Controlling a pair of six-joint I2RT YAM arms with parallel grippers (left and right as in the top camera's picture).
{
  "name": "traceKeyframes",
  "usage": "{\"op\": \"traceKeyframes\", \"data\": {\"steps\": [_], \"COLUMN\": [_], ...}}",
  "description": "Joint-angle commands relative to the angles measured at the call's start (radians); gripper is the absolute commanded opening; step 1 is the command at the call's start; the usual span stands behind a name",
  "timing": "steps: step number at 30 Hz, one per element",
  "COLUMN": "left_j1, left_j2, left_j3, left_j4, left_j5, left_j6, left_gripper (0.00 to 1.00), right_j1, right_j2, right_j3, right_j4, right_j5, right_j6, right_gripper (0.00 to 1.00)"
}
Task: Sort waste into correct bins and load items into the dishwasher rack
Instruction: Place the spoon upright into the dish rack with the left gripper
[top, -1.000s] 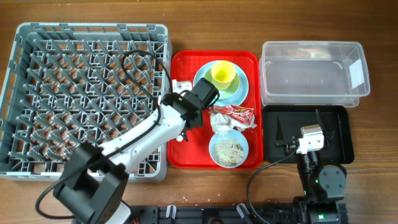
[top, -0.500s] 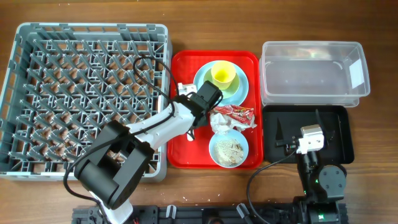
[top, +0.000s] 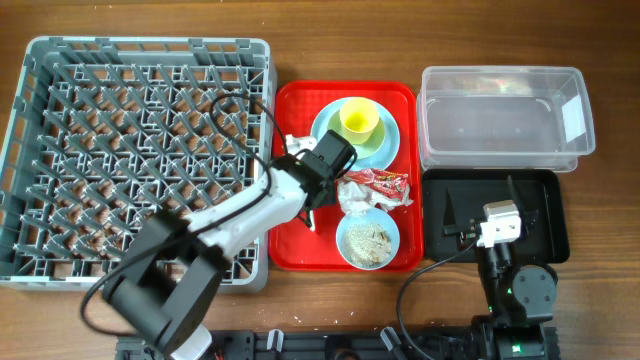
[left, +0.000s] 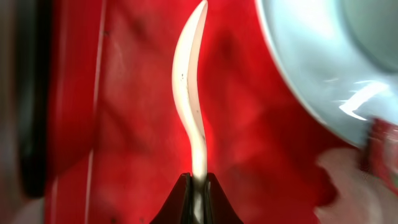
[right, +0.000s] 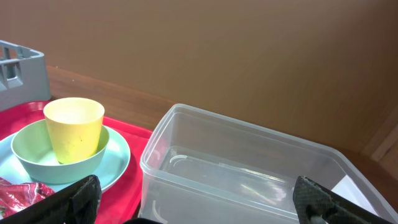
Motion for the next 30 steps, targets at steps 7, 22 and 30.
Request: {"op": "traceKeyframes", "data": {"steps": [7, 22, 30], "left_j1": [0.074, 0.368, 0.368], "left_j2": [-0.457, -0.187, -0.273], "left_j3": [0.000, -0.002, 0.063], "left_j4": [-0.106, -0.182, -0.171], "left_j5": [-0.283, -0.293, -0.257], "left_j6": [0.282, 0.582, 0.548], "left_gripper": [0.04, 0.06, 0.43], "right_j1": [0.001, 0.001, 0.001], "right_j2": [-0.004, -0.004, -0.004], "right_j3": [-0.001, -0.001, -0.001], "right_j4": [0.003, 0.003, 0.003], "right_j5": [0.006, 0.006, 0.006], "right_j6": [-0.005, -0.005, -0.005], "right_gripper": [1.00, 1.00, 1.00]}}
